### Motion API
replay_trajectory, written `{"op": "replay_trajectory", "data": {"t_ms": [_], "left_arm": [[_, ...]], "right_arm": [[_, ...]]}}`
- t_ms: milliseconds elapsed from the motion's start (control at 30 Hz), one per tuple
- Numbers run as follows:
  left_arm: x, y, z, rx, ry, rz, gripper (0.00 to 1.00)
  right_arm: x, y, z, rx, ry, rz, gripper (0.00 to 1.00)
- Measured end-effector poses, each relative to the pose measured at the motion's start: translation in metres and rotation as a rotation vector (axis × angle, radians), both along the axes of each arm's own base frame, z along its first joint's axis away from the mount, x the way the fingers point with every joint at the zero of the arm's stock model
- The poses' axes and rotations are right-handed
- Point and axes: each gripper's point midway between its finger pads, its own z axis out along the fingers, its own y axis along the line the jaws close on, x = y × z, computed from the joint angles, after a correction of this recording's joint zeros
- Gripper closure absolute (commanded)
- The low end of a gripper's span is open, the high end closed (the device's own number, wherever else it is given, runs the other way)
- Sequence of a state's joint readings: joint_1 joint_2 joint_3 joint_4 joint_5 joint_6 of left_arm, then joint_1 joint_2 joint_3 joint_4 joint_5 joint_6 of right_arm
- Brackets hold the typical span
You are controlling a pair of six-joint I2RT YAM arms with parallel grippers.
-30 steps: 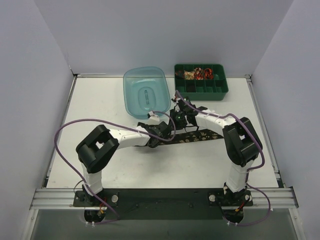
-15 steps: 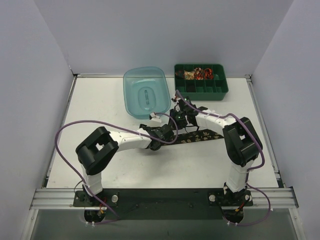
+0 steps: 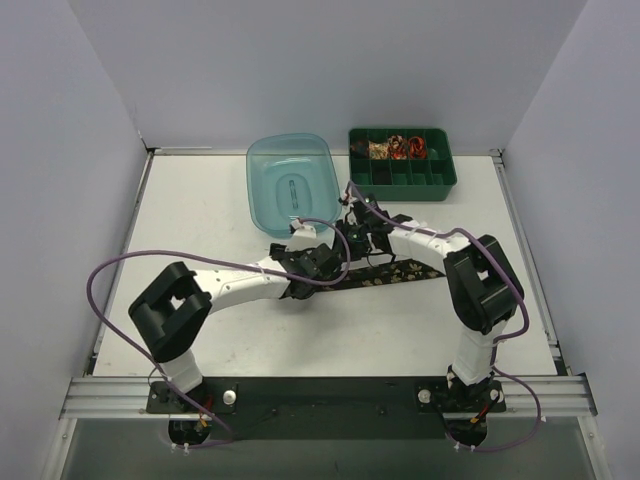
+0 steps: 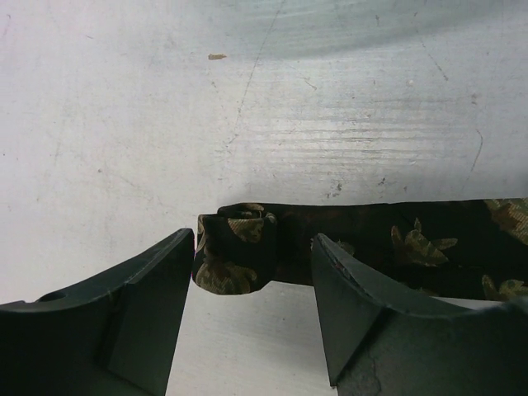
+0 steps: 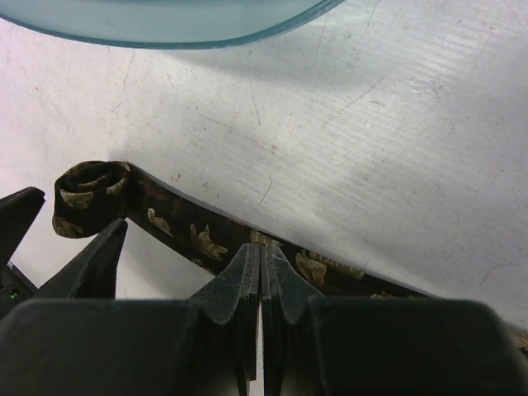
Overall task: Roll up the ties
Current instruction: Roll the tie at the center of the board.
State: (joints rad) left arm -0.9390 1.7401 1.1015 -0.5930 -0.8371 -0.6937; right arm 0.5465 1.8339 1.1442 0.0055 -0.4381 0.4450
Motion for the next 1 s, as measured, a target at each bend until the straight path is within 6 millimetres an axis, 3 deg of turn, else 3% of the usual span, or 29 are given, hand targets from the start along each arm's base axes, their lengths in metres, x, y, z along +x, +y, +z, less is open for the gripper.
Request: {"op": "replay_trajectory", "data": {"t_ms": [167, 400, 867, 1000], "left_arm": [[-0.001, 0.011, 0.007, -0.051, -0.012, 0.018, 0.32], [-0.003, 0.032, 0.0, -0.108, 0.006, 0.056, 0.32], [-0.005, 0.018, -0.007, -0.231, 0.031, 0.007, 0.36], [-0.005, 0.02, -0.014, -0.219, 0.043, 0.013, 0.43]], "right_arm": [[-0.005, 0.006, 0.0, 0.003, 0.002, 0.019, 1.0], [-0.012, 0.017, 0.004, 0.01, -0.005, 0.052, 1.0], [-0.01, 0.026, 0.012, 0.024, -0.023, 0.066, 1.0], [-0.01, 0.025, 0.012, 0.025, -0.023, 0.066, 1.0]]}}
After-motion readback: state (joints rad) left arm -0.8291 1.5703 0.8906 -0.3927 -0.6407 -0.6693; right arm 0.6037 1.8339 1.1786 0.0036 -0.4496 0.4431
